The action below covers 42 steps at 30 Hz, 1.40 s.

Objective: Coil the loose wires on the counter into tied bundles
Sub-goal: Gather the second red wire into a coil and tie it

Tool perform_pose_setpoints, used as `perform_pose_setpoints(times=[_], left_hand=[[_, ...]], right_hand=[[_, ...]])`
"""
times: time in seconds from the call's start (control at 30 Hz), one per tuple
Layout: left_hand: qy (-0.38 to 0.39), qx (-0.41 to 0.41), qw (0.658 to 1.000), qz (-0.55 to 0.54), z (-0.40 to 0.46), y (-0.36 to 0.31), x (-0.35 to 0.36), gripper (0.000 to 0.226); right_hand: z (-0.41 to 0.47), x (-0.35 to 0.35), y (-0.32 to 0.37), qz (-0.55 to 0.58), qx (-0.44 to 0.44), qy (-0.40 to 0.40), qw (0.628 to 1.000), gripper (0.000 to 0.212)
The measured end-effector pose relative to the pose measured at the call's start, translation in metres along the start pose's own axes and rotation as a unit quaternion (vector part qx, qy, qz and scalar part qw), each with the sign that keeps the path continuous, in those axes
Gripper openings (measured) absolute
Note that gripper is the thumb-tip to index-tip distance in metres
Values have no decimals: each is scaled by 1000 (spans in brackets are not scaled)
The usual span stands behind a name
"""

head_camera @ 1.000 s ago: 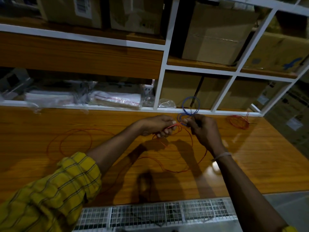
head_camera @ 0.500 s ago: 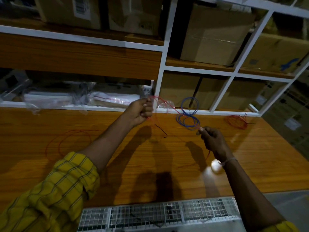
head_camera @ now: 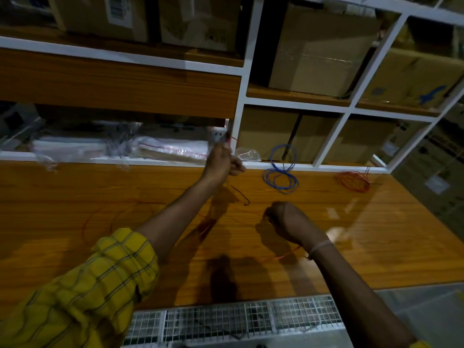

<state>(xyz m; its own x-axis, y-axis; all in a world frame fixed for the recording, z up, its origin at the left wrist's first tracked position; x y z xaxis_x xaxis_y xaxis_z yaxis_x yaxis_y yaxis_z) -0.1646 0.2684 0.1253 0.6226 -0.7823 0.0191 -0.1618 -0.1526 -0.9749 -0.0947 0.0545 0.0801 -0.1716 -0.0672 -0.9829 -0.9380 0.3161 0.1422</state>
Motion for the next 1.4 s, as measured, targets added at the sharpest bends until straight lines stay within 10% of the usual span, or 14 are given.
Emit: perform_pose_setpoints(times=[0.23, 0.57, 0.87, 1.17, 1.27, 1.4], left_hand=[[225, 20, 947, 228, -23, 16, 28, 31], [287, -11, 880, 379, -19, -1, 15, 30], [394, -136, 907, -52, -13, -16, -10, 25], [171, -64, 840, -512, 21, -37, -60, 38], [92, -42, 826, -555, 30, -35, -71, 38], [13, -21, 912, -409, 17, -33, -57, 36]], right_hand=[[-1, -41, 10, 75, -70, -251, 963, 23], [-20, -52, -24, 229, -11, -316, 921, 28], [-29, -24, -58, 362, 33, -381, 850, 25], [-56, 29, -98, 276, 142, -379, 872, 22], [-58, 39, -102, 188, 183, -349, 900, 22], [-34, 35, -72, 6, 130, -173, 976, 17]])
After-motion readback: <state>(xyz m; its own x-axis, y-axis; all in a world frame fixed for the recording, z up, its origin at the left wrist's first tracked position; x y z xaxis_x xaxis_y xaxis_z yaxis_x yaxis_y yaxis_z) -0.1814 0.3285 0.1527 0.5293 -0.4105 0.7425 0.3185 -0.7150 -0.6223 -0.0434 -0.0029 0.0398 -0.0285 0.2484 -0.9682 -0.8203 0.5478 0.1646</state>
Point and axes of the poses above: each hand's wrist, its own z-axis towards the middle knuckle, its own x-axis out of the palm, y = z × x, the point moved 2 cm from there along z, towards the middle knuckle, and after that the axes turned 13 degrees about -x, right-handed, at the moved point
